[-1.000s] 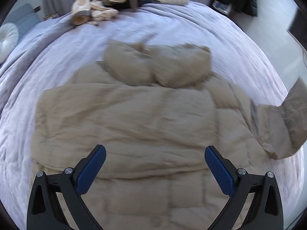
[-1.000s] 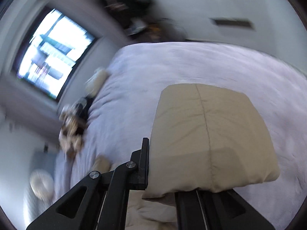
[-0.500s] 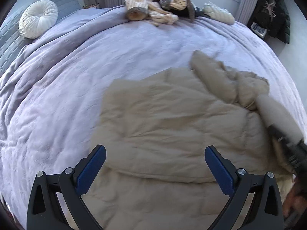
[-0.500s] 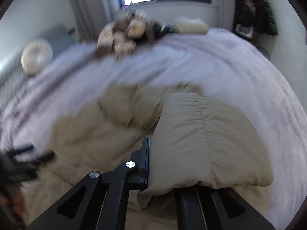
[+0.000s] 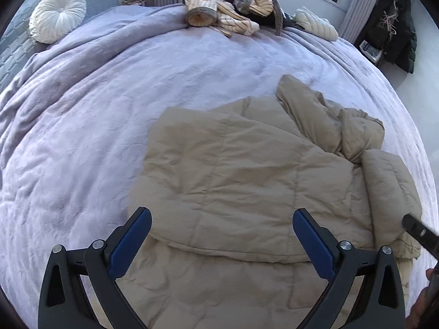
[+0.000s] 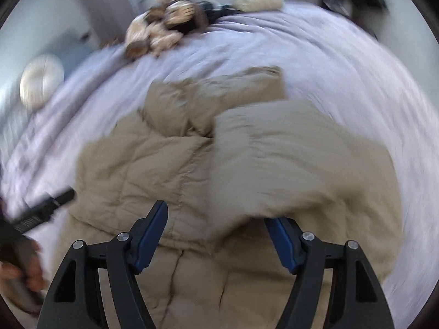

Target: Fold large clothes

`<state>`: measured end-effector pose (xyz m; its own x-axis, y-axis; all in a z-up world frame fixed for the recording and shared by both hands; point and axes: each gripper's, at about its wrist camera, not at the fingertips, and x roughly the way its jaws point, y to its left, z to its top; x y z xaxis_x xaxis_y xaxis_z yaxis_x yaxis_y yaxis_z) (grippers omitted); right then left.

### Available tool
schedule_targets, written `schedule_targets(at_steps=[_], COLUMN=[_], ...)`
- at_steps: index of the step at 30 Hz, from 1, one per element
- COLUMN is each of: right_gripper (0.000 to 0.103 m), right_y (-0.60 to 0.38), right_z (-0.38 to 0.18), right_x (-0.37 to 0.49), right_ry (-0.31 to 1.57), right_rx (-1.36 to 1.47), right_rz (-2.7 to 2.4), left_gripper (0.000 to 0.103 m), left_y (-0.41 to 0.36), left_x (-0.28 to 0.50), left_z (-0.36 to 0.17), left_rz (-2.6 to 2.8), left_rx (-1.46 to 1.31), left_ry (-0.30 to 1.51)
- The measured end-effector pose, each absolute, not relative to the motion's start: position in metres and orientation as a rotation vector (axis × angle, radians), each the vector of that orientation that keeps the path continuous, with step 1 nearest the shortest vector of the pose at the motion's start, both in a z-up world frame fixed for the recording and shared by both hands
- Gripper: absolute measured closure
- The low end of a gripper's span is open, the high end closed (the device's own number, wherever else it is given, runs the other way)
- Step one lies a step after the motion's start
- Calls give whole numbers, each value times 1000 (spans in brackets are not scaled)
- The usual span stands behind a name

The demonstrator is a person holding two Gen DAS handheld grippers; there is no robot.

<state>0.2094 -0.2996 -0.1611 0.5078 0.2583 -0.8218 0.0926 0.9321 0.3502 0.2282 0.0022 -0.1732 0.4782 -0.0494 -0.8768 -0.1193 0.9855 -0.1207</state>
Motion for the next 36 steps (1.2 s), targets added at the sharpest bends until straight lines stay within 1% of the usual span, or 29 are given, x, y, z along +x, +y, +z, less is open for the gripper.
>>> schedule_targets(at_steps=[4,5,6,7,8,11,15,16,18,19,20,21,22,25,28,32,36], right_gripper=[28,37,48,78,92,93,93,90,88,78,54,40,31,31,31,31,31], right_y=[-355,-367,-374,-377,-377,-355,-292,-274,-236,-222,-210,-200,-194,-198,-235,-314,-392], right_z=[-184,-189,-193,-196,-194,-176,-156,-154,-159,-162,-166,-169,-172,-171,-175,-194,-216], right_x=[209,208,209,211,214,229,254,257,263,263,264,265,262,244,218,186,158], right_ry=[1032,1010,997,993,982,940,944,955,1008,1033,1066,1091,1107,1122,1147,1203,1176], right_rx=[732,821,874,894,900,805,605,552,452,411,364,329,303,295,345,516,765], right_rz=[19,2,-14,-19,-23,52,223,261,317,324,318,305,302,319,284,154,12], left_gripper=[0,0,0,0,0,0,0,0,0,0,0,0,0,0,0,0,0], left_y=[-11,-12,-13,-13,-11,8,33,37,45,49,51,53,52,40,21,-3,-17], left_x=[232,232,232,233,232,231,231,230,230,230,230,230,232,237,245,256,272], left_z=[-178,-179,-180,-181,-180,-176,-171,-170,-166,-164,-164,-164,-164,-171,-183,-195,-210], left_rz=[-7,-16,-27,-34,-34,-28,-51,-53,-59,-64,-69,-77,-100,-187,-285,-387,-386], left_rx=[-180,-185,-192,-203,-215,-294,-395,-406,-432,-447,-461,-474,-492,-525,-539,-577,-584], left_ry=[1093,1097,1104,1109,1110,1092,1076,1070,1057,1051,1047,1048,1057,1101,1149,1201,1242])
